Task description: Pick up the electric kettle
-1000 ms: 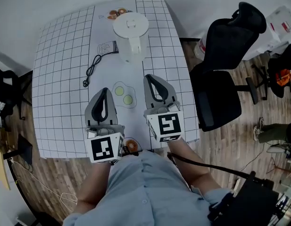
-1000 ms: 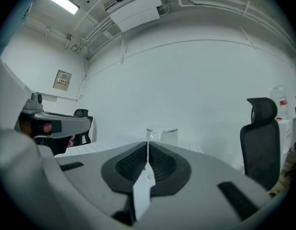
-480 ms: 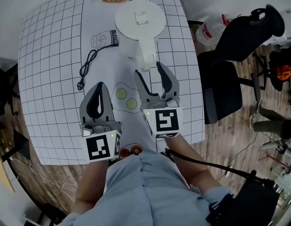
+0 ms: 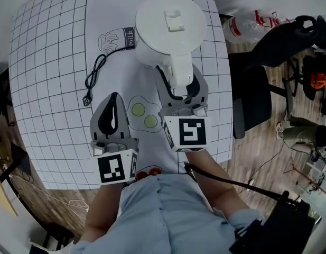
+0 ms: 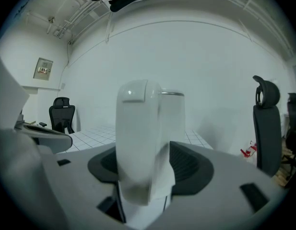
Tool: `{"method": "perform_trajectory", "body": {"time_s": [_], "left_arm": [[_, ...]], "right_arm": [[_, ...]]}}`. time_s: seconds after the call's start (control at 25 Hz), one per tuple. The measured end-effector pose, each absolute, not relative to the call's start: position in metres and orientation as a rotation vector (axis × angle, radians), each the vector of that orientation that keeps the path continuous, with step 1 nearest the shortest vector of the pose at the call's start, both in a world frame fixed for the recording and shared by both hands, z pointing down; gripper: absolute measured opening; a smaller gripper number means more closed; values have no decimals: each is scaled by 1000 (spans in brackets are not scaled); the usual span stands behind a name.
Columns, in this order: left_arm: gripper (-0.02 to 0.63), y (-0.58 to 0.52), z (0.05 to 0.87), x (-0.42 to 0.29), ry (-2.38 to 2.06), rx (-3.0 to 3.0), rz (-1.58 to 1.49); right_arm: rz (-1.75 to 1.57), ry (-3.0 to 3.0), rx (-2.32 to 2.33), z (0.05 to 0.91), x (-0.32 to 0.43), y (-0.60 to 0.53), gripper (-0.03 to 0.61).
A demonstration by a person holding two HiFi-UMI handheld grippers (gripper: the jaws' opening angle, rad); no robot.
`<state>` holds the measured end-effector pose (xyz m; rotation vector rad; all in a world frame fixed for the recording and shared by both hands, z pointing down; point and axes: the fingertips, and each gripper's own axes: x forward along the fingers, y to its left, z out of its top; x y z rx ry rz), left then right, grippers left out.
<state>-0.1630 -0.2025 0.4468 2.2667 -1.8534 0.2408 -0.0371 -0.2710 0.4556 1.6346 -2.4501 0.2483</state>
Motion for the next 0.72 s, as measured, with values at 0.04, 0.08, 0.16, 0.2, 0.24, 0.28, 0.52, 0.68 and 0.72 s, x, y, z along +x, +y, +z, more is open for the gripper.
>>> {"method": "perform_trajectory", "body": {"time_s": [0.04, 0.08, 0.16, 0.2, 0.24, 0.28, 0.52, 0.68, 0.72], "left_arm": [[0, -202, 449, -163, -1851, 2261, 244], [0, -203, 451, -163, -1851, 2258, 245], [0, -206, 453, -163, -1850, 2257, 245], [0, -208, 454, -163, -1849, 2258, 243], [0, -209, 454, -163, -1849, 2259, 242], [0, -210, 454, -164, -1849, 2258, 241], [0, -209, 459, -164, -1846, 2243, 252], [0, -208, 459, -166, -1852, 2237, 255], [0, -208, 459, -167, -1853, 2236, 255]], "right_arm": [[247, -2450, 1635, 456, -37, -272, 249], [243, -2450, 1636, 456, -37, -273, 249], [234, -2450, 1647, 456, -36, -275, 249], [233, -2448, 1655, 455, -36, -276, 249], [235, -2445, 1661, 455, -36, -277, 249], [238, -2441, 1668, 455, -35, -277, 249], [229, -2413, 1695, 455, -32, -278, 244], [236, -2405, 1696, 454, -31, -277, 212], [240, -2404, 1697, 454, -32, -277, 203]]}}
